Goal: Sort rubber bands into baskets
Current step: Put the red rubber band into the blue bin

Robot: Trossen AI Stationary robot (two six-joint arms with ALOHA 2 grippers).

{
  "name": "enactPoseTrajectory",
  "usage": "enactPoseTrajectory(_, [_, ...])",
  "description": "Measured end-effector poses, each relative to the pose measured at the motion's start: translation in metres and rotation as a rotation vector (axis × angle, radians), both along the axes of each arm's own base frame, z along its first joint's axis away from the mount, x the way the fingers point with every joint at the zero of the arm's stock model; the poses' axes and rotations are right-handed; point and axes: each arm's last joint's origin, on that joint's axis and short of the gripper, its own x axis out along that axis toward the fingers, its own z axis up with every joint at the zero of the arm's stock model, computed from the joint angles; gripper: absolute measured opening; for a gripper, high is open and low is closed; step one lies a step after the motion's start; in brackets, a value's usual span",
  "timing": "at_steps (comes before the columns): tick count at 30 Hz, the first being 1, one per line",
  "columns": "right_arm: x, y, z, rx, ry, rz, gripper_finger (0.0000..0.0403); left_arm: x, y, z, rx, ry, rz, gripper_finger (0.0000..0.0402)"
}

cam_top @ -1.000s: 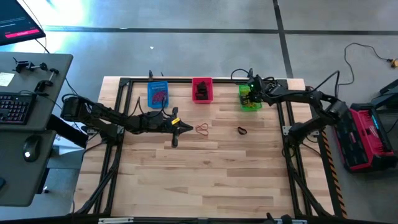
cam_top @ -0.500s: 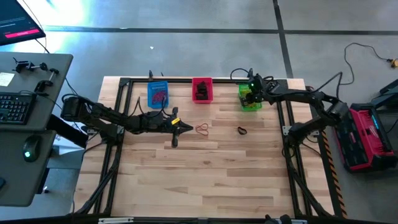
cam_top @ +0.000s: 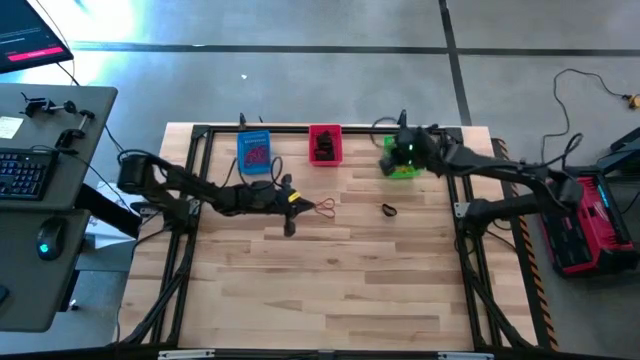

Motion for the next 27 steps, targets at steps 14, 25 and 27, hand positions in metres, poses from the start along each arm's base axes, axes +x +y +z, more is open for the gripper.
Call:
enactPoseTrajectory(14, [0.025, 0.095, -0.049, -0.133, -0.329, 0.385, 0.0002, 0.028, 0.016, -0.031, -0.105, 0.173, 0.137, 0.0013])
enactPoseTrajectory(25, [0.024, 0.134, -0.052, -0.207, -0.316, 0.434, 0.0000, 0.048, 0.022, -0.041, -0.106, 0.351, 0.290, 0.0066])
enactPoseTrajectory(27, [0.024, 0.136, -0.052, -0.210, -0.315, 0.440, 0.0000, 0.052, 0.022, -0.041, -0.115, 0.344, 0.302, 0.0083])
